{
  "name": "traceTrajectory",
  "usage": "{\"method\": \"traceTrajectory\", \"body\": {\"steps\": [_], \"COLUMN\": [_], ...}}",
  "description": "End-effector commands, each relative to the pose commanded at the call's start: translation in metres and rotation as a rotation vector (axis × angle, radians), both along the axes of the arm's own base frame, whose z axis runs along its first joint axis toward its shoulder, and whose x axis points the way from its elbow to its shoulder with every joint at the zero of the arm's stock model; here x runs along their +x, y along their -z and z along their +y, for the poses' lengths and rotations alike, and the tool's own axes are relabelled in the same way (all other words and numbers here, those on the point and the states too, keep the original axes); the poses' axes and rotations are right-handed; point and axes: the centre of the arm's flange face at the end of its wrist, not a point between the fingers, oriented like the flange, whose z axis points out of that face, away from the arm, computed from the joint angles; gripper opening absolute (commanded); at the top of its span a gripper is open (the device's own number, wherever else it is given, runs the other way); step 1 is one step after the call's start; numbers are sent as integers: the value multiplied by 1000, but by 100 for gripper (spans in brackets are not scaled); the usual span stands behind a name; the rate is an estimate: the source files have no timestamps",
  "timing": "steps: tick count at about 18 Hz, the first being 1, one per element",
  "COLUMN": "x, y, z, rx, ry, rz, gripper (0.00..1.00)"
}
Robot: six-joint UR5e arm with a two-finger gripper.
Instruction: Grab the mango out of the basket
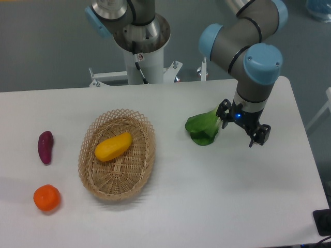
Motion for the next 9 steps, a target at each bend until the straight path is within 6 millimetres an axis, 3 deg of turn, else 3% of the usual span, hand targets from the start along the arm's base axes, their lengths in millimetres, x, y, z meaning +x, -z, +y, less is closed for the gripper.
{"method": "traceTrajectory", "body": {"steps": [9], "x": [13], "y": [6], "z": [9], "rx": [56], "ry": [-16], "rz": [-44], "gripper": [100]}}
